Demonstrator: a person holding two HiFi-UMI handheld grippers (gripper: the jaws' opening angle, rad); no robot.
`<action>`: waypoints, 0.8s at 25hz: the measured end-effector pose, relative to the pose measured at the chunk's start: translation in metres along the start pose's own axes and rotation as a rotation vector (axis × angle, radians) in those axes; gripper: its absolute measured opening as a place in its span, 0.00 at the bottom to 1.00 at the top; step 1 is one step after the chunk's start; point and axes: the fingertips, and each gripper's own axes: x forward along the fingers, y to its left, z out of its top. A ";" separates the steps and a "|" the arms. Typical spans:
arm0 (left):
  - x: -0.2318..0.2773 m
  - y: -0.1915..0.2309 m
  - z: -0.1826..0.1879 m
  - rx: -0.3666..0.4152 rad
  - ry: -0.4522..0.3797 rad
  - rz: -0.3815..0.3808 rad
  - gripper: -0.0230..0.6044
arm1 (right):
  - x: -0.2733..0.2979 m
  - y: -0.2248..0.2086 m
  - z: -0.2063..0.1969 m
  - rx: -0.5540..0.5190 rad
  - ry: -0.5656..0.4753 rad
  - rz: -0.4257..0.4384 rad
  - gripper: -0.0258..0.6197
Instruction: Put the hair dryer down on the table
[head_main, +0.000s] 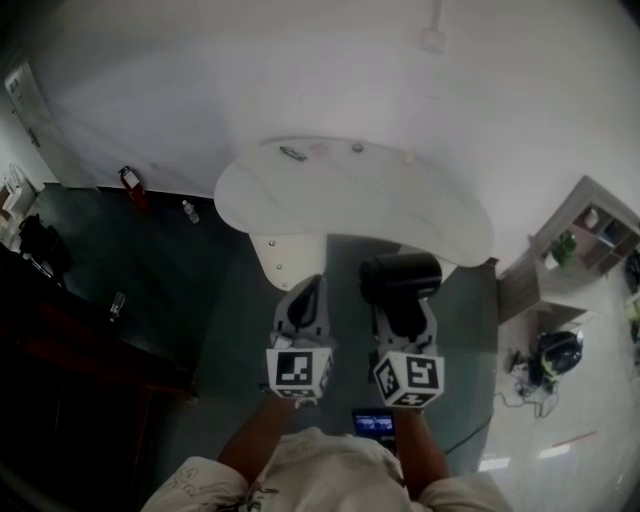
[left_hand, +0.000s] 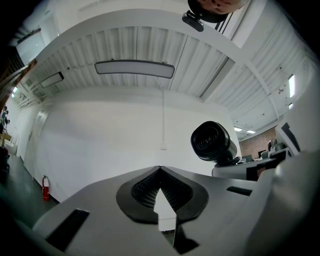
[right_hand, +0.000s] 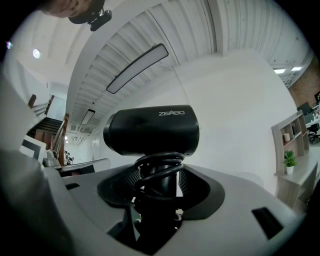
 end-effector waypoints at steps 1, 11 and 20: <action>0.006 0.007 -0.002 -0.007 0.002 0.001 0.03 | 0.009 0.002 -0.001 -0.001 0.003 0.001 0.42; 0.056 0.077 -0.005 -0.030 -0.004 -0.011 0.03 | 0.090 0.031 0.000 -0.013 -0.005 -0.013 0.42; 0.095 0.108 -0.012 -0.030 -0.006 -0.039 0.03 | 0.135 0.032 0.007 -0.013 -0.035 -0.058 0.42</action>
